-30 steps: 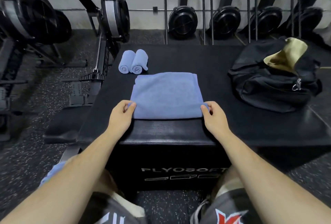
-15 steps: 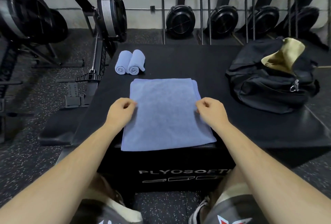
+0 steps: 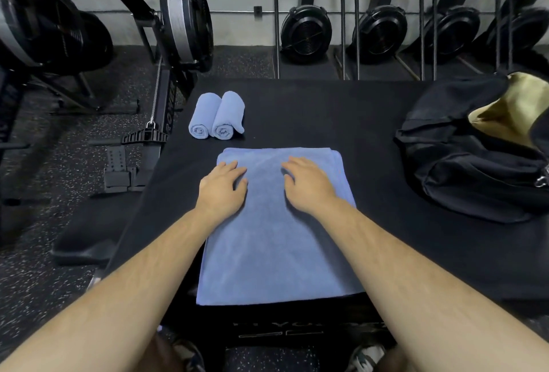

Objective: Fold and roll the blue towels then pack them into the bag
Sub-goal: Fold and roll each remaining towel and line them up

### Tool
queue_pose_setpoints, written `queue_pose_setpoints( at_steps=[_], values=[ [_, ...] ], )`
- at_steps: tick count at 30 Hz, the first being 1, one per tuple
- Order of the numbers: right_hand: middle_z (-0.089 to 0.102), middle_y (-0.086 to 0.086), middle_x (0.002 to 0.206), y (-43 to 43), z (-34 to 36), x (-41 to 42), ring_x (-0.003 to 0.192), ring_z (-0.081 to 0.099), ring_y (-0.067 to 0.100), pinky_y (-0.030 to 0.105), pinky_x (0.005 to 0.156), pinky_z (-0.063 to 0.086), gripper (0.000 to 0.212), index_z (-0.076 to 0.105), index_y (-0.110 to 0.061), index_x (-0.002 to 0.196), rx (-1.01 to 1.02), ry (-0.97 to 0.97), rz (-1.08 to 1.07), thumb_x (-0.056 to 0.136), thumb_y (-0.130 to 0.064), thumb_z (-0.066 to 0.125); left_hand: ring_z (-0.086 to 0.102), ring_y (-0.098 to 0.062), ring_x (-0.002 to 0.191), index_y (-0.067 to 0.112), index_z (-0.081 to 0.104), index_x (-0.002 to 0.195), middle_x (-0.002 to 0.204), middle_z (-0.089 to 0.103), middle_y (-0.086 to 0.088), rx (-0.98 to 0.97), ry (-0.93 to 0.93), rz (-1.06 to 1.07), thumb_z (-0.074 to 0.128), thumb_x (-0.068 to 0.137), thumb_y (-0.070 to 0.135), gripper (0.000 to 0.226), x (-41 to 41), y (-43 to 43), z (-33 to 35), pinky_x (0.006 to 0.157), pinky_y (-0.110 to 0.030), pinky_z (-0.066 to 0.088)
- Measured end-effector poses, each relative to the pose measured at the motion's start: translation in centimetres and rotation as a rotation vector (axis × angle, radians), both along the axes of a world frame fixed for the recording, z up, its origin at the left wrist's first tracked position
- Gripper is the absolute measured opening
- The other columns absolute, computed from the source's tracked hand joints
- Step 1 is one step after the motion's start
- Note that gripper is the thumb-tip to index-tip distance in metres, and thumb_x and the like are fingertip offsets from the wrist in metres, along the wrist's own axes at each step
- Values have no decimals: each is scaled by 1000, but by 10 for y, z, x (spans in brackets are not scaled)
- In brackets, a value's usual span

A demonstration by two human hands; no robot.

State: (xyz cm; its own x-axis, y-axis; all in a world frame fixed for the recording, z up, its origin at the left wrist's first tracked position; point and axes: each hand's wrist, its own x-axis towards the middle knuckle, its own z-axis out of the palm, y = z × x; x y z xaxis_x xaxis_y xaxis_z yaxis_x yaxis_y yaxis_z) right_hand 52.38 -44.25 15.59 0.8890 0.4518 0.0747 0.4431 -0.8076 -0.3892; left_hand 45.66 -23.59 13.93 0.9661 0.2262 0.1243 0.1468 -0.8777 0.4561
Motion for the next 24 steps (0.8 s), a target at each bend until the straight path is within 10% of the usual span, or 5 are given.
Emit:
queue_pose_setpoints(
  at_steps=[3,13,24],
  values=[
    [33,0,164,30,-2,4,152,25,22,36,123,20,46,45,-20,151,-17,42,59,107,-30,37,37,-20,144,28,61,138,154,47,2,32,-29,3,49,104,34,37,13,-1,-2,113,-41,33],
    [11,-8,170,46,-25,0,157,2,16,37,126,1,55,21,-29,162,-143,23,-30,108,-44,21,4,-26,157,23,42,151,169,19,-3,195,40,2,31,106,35,48,43,1,-1,124,-48,10],
    [33,-1,163,53,-26,-4,152,23,23,40,123,16,50,44,-22,151,-46,-70,-78,104,-36,36,45,-30,129,23,60,137,133,58,-3,-82,-1,144,49,102,32,38,59,35,6,101,-46,39]
  ],
)
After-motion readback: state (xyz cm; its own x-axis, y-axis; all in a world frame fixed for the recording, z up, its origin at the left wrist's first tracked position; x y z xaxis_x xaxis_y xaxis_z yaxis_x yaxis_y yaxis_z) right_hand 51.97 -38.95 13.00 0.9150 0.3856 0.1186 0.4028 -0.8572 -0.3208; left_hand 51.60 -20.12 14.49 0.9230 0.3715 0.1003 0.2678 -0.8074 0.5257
